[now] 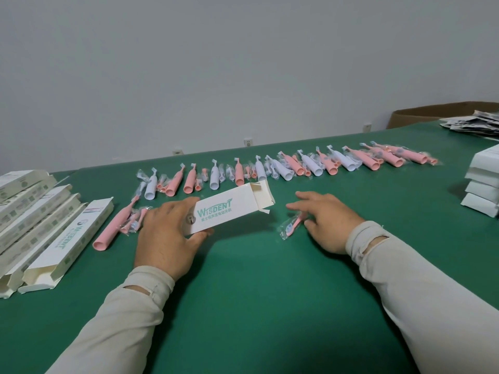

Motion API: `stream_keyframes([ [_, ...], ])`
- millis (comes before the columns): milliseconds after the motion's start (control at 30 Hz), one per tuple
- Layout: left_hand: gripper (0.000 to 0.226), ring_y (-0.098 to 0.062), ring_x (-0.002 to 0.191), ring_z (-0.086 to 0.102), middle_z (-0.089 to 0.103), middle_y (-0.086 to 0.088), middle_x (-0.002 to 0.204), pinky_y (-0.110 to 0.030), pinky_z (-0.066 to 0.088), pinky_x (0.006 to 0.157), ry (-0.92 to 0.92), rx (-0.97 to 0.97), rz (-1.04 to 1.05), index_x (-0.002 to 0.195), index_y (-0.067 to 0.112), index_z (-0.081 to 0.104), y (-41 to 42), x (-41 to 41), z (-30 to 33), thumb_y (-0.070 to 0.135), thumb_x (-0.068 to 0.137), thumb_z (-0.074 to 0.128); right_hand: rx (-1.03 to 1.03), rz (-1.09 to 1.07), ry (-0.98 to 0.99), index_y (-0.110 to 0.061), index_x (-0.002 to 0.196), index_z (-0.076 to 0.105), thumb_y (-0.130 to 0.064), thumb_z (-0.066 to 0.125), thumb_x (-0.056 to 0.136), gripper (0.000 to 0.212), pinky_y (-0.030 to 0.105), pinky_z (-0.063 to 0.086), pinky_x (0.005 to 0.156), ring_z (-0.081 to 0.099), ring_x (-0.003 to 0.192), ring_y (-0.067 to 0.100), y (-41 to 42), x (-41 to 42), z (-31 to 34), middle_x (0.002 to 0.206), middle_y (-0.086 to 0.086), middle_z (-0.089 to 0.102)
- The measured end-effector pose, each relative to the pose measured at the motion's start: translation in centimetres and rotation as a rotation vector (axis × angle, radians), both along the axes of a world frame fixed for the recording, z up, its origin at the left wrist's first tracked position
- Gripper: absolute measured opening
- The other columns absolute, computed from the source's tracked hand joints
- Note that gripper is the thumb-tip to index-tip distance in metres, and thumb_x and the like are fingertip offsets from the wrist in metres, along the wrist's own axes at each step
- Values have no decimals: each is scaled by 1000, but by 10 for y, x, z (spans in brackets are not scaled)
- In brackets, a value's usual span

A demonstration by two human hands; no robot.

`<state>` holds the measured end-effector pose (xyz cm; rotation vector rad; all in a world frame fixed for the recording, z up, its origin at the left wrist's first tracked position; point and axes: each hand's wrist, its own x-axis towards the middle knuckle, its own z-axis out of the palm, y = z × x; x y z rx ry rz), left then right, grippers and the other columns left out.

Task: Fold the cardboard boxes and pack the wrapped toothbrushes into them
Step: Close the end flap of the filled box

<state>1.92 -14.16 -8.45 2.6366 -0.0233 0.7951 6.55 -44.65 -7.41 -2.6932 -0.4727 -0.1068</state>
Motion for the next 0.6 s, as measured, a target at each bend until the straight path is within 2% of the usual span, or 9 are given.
stream_keyframes([
  [67,62,-31,117,49,62,0,128,-42,33,101,3,-2,1,133,32,57,1,0,-1,36,77,82,-113,55,-54,-40,143,48,-11,47,97,54,32,23,119,29,139,17,8,-5,7,157,-20,33],
  [133,62,-31,117,49,62,0,129,-43,33,102,7,-7,4,133,31,57,1,0,-1,36,77,82,-155,109,-137,-40,141,50,-11,51,94,56,35,33,114,36,128,15,18,-13,15,147,-20,46],
  [200,62,-31,118,49,61,0,130,-43,34,103,10,-5,4,134,30,56,0,0,0,36,78,81,-174,139,-141,-37,138,51,-13,53,91,53,38,42,105,44,117,16,29,-21,20,132,-13,53],
  [267,63,-32,120,48,61,0,130,-43,34,104,15,-9,10,135,30,56,1,1,0,36,78,81,-172,80,-93,-33,134,49,-20,52,92,44,39,48,94,53,105,21,38,-27,19,126,-6,49],
  [333,63,-32,119,47,60,0,131,-43,34,103,21,-23,18,135,31,56,1,0,0,36,78,81,-148,-27,-77,-30,128,48,-32,49,93,35,38,51,85,58,95,24,43,-31,17,125,-3,47],
  [367,62,-31,119,47,60,0,130,-42,34,102,24,-25,19,135,31,56,0,0,1,37,78,81,-163,-79,-79,-30,127,48,-41,46,95,34,38,51,83,60,95,25,45,-31,17,125,-3,48],
  [467,62,-30,118,48,60,2,130,-42,35,102,42,-11,18,135,32,56,-1,0,1,39,78,80,-322,-172,-26,-30,117,52,-69,32,93,50,37,51,79,60,95,24,47,-29,14,113,-3,56],
  [533,61,-29,118,48,61,2,128,-42,35,102,43,-15,13,134,32,56,0,0,1,39,78,80,-375,-184,18,-28,100,49,-67,34,94,42,35,49,75,59,90,24,47,-28,12,102,-3,59],
  [600,61,-30,118,48,61,1,128,-42,35,102,40,-22,15,134,32,56,0,0,1,39,78,81,-375,-181,12,-25,96,48,-49,42,98,24,34,48,73,60,90,26,46,-26,12,100,-3,60],
])
